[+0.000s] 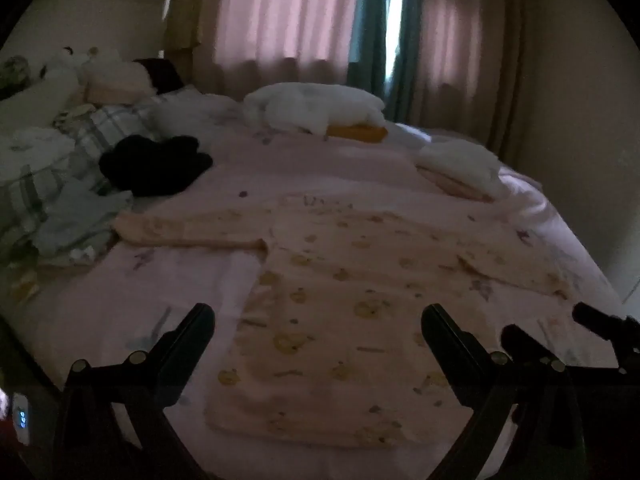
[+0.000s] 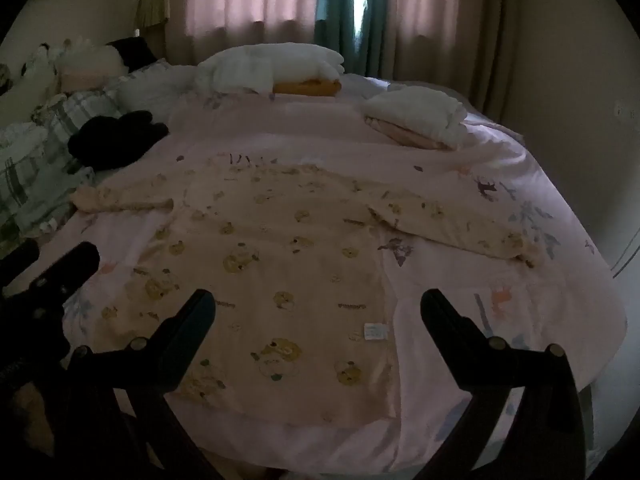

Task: Fold small clothes

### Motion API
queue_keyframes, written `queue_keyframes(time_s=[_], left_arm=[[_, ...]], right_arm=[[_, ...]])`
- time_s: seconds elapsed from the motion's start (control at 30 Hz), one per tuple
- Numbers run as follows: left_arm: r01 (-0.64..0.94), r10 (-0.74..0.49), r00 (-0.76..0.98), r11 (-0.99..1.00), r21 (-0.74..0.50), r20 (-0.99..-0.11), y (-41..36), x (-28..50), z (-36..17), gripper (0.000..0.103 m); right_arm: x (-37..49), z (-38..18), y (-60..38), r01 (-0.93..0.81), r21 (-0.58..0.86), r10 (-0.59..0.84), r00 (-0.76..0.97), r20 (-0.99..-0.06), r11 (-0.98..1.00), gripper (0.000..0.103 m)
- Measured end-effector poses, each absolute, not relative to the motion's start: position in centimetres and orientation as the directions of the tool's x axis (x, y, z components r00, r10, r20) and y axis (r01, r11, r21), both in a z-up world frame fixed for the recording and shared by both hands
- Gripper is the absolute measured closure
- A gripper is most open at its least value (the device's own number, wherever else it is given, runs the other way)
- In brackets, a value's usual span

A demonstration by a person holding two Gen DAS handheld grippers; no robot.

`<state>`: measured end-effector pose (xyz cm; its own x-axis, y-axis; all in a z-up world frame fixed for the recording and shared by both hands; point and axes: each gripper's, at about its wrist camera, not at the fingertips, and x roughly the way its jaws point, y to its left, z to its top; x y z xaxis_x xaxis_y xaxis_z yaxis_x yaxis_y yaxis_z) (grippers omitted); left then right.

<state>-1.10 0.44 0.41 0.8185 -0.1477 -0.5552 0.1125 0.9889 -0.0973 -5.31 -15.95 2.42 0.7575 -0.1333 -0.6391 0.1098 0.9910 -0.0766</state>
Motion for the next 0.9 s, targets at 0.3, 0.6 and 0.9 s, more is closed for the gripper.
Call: queue_keyframes(time_s=[0.3, 0.6, 0.9], left_arm=[[0.139, -0.132, 0.846, 0.990, -0.025, -0.516, -0.8, -2.1, 0.9, 0.000], [0.121, -0.122, 0.854, 0.992, -0.035, -0.505, -0.9, -2.4, 1.3, 0.000], [0.088, -0.073, 0.867, 0.996, 0.008, -0.494, -0.8, -2.4, 1.7, 0.000]], right_arm=[[-5.8, 2.9, -15.1, 0.085, -0.128, -0.146, 0.775, -0.615, 0.988, 0.000], [-6.2, 3.1, -15.3, 0.102, -0.126, -0.158, 0.787, -0.597, 0.987, 0.000], [-6.0, 2.9, -15.9, 0.137, -0.097, -0.168, 0.775, -0.610, 0.986, 0.000]])
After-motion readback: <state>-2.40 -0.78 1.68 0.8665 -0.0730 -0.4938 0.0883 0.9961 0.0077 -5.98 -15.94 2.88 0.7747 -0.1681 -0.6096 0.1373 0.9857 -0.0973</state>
